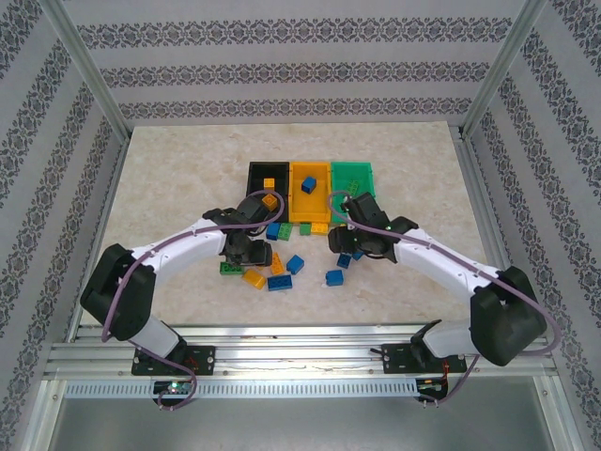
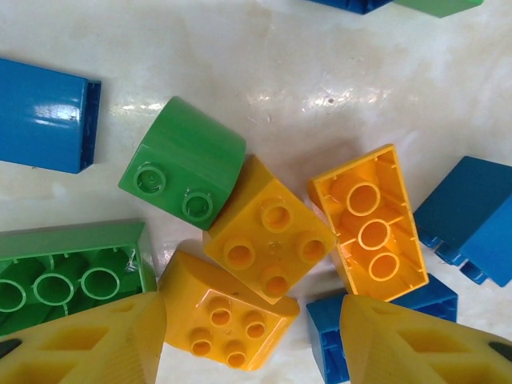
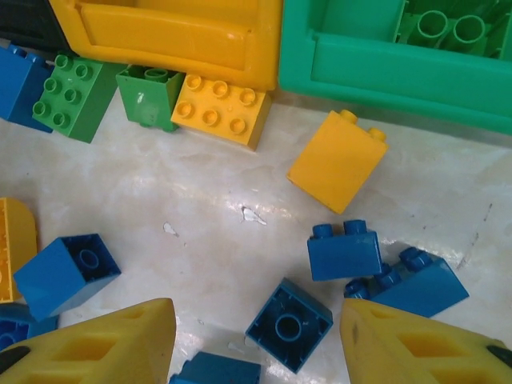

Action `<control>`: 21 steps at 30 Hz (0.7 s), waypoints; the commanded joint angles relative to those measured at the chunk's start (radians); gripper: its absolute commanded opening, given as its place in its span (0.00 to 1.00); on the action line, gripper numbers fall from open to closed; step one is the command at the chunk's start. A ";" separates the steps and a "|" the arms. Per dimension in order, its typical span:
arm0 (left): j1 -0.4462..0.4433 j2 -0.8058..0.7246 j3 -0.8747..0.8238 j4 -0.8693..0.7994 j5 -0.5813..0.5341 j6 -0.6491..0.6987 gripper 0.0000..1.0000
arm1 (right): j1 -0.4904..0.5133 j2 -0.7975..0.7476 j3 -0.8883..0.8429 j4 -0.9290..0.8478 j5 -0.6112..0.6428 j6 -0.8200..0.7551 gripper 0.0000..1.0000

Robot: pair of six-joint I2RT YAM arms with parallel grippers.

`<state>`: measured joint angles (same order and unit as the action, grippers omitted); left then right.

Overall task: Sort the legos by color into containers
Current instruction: Pick up the lego from the center of the table.

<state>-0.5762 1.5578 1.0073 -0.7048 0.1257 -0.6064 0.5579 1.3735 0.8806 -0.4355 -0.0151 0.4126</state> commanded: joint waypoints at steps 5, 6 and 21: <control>-0.019 0.042 0.016 0.022 0.003 0.028 0.59 | -0.001 0.024 0.040 0.018 0.026 0.004 0.57; -0.021 0.050 0.019 0.025 0.010 0.031 0.59 | -0.001 0.024 0.036 0.024 0.024 0.011 0.57; -0.028 0.152 0.084 0.028 -0.012 0.081 0.52 | 0.000 0.016 0.047 0.024 0.019 0.030 0.57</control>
<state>-0.5945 1.6981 1.0668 -0.6720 0.1356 -0.5644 0.5583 1.3979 0.9031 -0.4141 -0.0147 0.4217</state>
